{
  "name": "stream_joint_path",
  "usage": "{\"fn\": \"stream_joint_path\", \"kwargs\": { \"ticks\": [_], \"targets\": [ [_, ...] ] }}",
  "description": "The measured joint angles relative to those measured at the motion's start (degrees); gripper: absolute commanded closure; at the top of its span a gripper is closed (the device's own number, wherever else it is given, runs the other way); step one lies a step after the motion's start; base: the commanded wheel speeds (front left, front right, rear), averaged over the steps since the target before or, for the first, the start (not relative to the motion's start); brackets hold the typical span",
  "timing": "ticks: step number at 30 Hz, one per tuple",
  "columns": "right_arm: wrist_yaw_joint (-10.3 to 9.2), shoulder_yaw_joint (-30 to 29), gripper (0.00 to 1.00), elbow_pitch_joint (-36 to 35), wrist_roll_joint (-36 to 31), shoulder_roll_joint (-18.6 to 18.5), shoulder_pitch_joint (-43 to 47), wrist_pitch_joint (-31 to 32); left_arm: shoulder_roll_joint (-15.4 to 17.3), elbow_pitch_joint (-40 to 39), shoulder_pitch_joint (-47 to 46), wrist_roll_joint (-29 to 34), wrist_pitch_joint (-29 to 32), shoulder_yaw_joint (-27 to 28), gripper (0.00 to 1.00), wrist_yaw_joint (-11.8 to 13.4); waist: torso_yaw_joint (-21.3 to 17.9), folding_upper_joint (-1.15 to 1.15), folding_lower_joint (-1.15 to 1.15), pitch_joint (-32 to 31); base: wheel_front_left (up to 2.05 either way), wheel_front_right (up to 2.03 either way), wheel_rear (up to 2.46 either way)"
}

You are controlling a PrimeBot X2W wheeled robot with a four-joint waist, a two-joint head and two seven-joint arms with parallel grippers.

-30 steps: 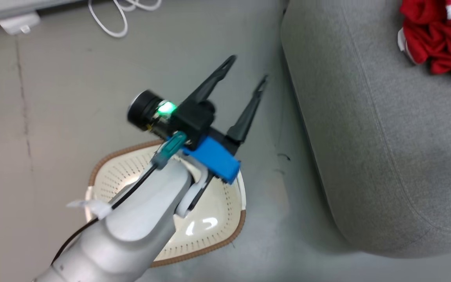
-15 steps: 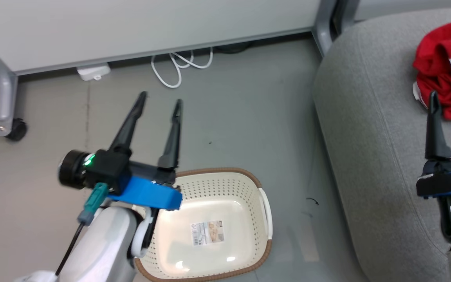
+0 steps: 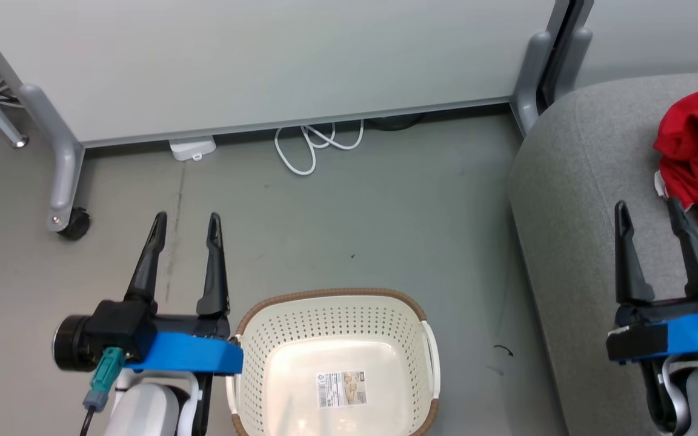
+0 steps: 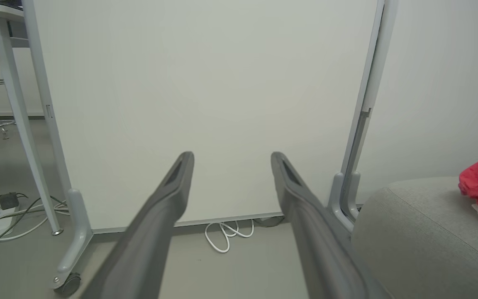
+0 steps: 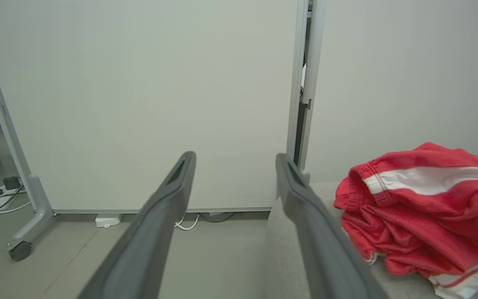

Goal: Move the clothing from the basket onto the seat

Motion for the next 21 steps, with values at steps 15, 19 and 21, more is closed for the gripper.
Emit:
{"fn": "stream_joint_path", "kwargs": {
  "ticks": [15, 19, 21],
  "targets": [
    [0.00, 0.8, 0.00, -0.4, -0.7, 2.1, 6.0, 0.0, -3.2, 2.4, 5.0, 3.3, 0.0, 5.8, 0.00, -3.5, 0.8, 0.00, 0.00, -4.2, 0.00, 0.00, 0.00],
    [0.00, 1.1, 0.00, 0.1, -0.7, 2.4, 6.6, 0.0, -3.5, 2.9, 5.7, 3.9, 0.0, 6.3, 0.00, -4.0, 0.9, 0.00, 0.01, -5.1, 0.00, 0.00, 0.00],
    [0.00, 1.2, 0.00, 0.1, -0.7, 2.5, 6.8, 0.0, -3.7, 3.1, 5.9, 4.0, 0.0, 6.7, 0.00, -4.1, 1.0, 0.00, 0.01, -5.4, 0.00, 0.00, 0.00]
  ]
}}
